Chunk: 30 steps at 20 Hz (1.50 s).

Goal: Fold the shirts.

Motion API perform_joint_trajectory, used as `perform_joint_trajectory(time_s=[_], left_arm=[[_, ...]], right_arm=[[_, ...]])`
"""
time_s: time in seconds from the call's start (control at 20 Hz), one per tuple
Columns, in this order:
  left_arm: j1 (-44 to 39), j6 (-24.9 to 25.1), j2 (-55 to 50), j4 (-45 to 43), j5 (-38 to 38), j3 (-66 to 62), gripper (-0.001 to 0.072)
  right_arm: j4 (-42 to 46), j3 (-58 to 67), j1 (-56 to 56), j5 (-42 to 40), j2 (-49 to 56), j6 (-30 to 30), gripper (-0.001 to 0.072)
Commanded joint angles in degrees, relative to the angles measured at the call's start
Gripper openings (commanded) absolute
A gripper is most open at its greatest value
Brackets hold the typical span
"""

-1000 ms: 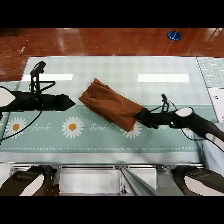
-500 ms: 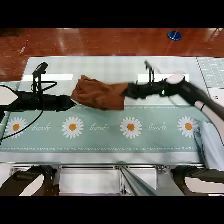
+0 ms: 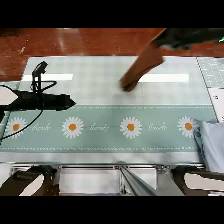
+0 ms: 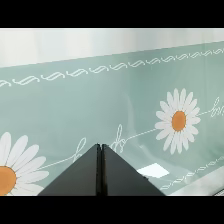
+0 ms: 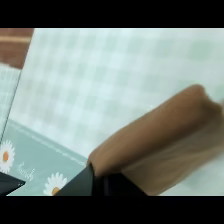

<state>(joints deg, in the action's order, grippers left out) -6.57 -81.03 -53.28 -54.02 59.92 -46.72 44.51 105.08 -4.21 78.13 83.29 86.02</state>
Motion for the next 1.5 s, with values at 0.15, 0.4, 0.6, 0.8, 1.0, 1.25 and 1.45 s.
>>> perform_joint_trajectory(time_s=[0.15,0.4,0.6,0.8,1.0,1.25,1.45], left_arm=[[-0.4,0.9,0.0,0.0,-1.6,0.0,0.0018],[-5.5,0.9,0.0,0.0,-7.1,0.0,0.0017],[-9.3,0.9,0.0,0.0,-10.5,0.0,0.0018],[-9.5,0.8,0.0,0.0,-11.1,0.0,0.0018],[-9.5,0.4,-0.1,0.0,-11.1,0.0,0.0018],[-9.5,0.5,-2.9,0.0,-14.2,-0.1,0.0018],[-7.2,1.9,-7.2,6.5,-18.8,-8.2,0.0018]], right_arm=[[4.2,6.0,-23.3,18.0,-7.1,8.3,0.0024],[18.1,1.7,-38.7,28.4,-14.6,8.7,0.0022],[21.5,-16.4,-49.9,28.5,-25.2,6.4,0.0022],[38.4,-36.1,-60.6,28.5,-36.7,6.6,0.0024],[54.8,-46.6,-61.6,28.5,-41.2,10.8,0.0333],[49.5,-48.1,-61.6,20.5,-41.2,10.3,0.0370],[17.4,-42.6,-56.1,9.9,-37.0,6.4,0.0024]])
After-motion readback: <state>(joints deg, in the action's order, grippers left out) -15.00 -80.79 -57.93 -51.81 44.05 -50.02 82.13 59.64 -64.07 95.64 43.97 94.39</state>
